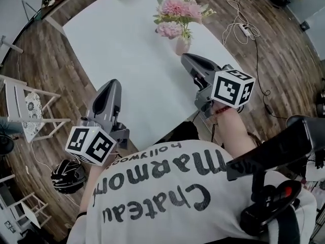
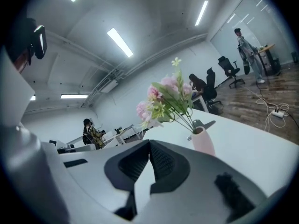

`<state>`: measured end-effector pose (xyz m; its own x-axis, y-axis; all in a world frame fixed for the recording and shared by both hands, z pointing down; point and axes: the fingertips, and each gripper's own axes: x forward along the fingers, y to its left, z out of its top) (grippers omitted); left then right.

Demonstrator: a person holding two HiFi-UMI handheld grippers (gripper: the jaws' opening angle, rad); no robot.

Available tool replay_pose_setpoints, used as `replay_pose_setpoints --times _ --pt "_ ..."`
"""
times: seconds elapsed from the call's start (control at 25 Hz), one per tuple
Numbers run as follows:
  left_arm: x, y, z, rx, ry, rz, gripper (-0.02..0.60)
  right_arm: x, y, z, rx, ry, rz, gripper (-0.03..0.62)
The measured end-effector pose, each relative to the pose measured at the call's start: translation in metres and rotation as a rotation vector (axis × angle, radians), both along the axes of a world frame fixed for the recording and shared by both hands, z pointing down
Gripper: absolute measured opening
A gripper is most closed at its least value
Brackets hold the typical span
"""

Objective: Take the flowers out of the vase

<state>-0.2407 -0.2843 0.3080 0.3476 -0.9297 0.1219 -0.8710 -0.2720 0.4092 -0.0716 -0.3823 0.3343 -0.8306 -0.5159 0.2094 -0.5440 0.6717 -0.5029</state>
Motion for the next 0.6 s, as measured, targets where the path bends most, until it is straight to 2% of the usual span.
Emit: replay_pose_setpoints --times 0.28,0.48,0.6 --pt "0.028 -0.022 0.015 -0.043 0.028 -0.145 0.003 0.012 -0.048 0.012 -0.02 0.035 -0.174 0.015" --pt "0.047 -0.039 0.022 -0.068 0.014 -0.207 0.003 0.023 -0.077 0.023 -0.042 0.024 -0.23 0.015" --pt "0.044 -0.043 0.026 -0.081 0.009 -0.272 0.003 0.024 -0.092 0.025 -0.039 0.012 -0.258 0.015"
